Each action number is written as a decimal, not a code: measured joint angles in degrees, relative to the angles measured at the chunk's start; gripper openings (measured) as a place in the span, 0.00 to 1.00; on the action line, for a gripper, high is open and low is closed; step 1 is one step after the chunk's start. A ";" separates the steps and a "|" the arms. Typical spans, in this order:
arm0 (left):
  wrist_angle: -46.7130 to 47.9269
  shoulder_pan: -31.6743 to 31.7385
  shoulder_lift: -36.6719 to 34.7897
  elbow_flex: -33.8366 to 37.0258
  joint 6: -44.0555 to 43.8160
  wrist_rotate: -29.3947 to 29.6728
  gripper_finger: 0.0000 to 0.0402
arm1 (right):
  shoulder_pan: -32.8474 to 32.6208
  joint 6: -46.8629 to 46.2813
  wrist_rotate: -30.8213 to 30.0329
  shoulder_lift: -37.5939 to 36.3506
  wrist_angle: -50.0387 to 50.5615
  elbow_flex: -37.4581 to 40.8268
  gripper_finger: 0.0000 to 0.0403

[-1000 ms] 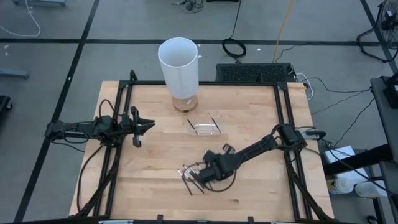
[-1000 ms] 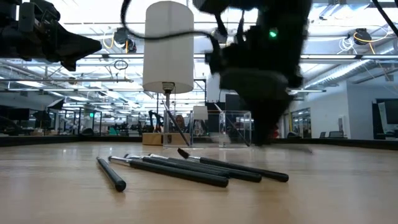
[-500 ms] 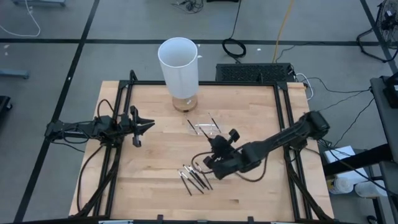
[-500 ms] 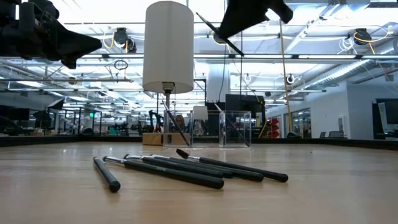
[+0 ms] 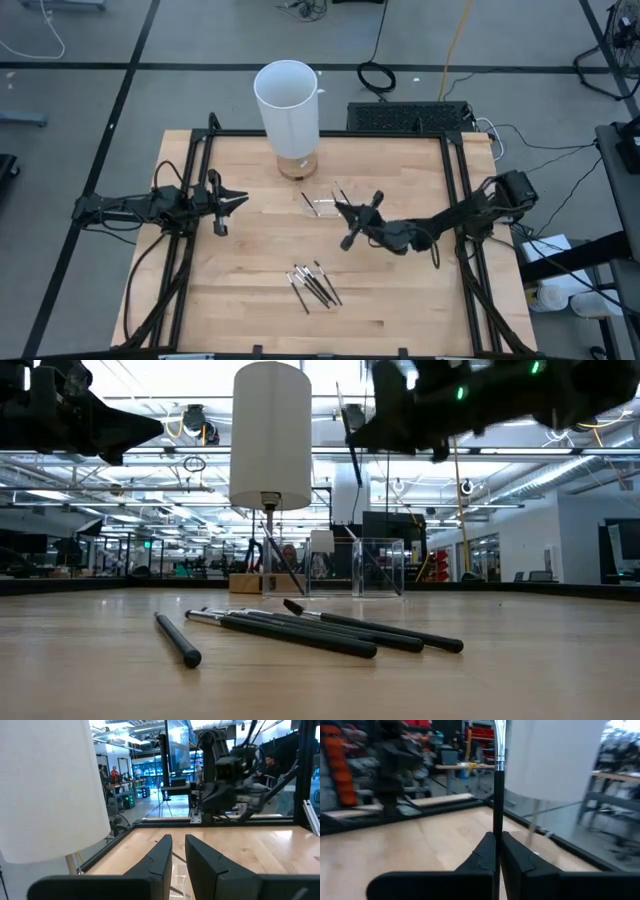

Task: Pick & Place Makeup Supplies
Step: Put the makeup brush into the transparent organizer

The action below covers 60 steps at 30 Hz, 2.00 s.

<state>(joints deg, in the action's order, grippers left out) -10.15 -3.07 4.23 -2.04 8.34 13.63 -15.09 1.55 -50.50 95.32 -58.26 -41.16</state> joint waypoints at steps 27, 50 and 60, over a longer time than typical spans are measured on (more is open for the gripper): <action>0.16 0.04 0.24 0.00 0.55 -0.50 0.16 | 11.13 0.96 16.09 7.16 7.54 -10.21 0.00; -0.39 0.04 0.26 0.00 -1.40 -0.61 0.16 | 11.38 -10.10 12.74 11.06 15.63 -10.20 0.00; -1.87 0.04 0.26 0.00 -0.88 -0.59 0.16 | 12.17 -13.12 11.54 14.29 16.21 -10.19 0.00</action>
<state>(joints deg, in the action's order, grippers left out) -12.02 -3.03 4.49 -2.04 7.46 13.04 -2.91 -11.57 -38.96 109.60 -42.05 -51.35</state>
